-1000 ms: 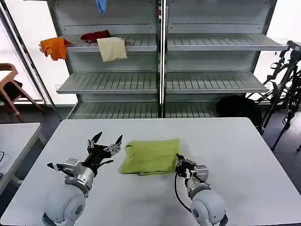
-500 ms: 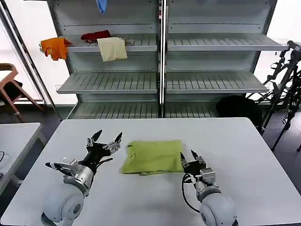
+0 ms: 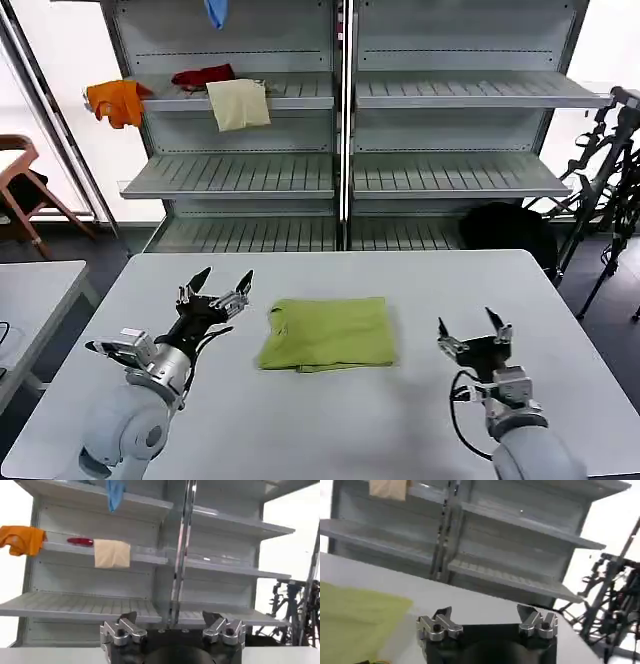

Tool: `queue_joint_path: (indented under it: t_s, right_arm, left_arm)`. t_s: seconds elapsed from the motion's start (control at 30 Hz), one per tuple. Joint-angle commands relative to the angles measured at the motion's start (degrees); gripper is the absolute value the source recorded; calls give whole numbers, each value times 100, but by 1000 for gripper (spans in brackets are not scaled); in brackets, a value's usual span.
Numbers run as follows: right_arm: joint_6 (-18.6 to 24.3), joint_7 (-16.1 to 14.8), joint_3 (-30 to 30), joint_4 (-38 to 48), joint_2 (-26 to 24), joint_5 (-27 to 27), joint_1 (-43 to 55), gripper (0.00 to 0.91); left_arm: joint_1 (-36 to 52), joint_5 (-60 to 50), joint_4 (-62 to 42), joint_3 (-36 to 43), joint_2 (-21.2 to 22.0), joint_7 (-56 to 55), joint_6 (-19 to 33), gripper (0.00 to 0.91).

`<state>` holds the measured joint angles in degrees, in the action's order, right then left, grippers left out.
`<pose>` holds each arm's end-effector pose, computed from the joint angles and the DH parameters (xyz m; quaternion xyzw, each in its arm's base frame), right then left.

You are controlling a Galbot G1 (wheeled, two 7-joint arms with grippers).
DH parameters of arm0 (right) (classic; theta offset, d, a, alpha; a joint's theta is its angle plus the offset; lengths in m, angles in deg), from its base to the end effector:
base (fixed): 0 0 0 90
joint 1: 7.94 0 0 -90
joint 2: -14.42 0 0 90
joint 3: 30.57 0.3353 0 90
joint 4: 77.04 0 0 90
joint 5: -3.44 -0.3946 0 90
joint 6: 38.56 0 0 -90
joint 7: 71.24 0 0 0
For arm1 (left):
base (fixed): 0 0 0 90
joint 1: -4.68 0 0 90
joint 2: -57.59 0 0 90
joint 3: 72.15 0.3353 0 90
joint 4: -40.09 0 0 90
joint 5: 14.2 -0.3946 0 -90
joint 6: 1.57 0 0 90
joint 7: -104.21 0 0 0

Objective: Fold and organize the clothes.

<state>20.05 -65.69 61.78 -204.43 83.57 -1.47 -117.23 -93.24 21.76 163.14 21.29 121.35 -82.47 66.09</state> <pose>0.2676 -0.0461 -0.1836 -0.0099 -0.9831 0.1480 0.1077 0.3110 0.0353 -0.1609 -0.1239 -0.9896 0.0657 0.0323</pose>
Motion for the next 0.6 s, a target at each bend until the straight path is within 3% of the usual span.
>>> queue_joint_path:
  t_s: [0.03,0.13,0.23,0.6]
  right_arm:
    - [399,-487,1833,-45,-276,-642,-798,907]
    - [191,-263,1921,35,-247,-1151,-734,907]
    - [87,74,1885,2,-261,-1189,-760,907]
    - [-40,-242,2162,-249,-260,-1298,-1149,907]
  left_arm:
    - [-43,262,-437,-560,-145,420,191,907]
    - [-144,347,-493,-747,-268,482,174,907]
    - [-255,347,-478,-869,-346,497,120,907]
    - [-652,400,-399,-1016,-372,516,65,907]
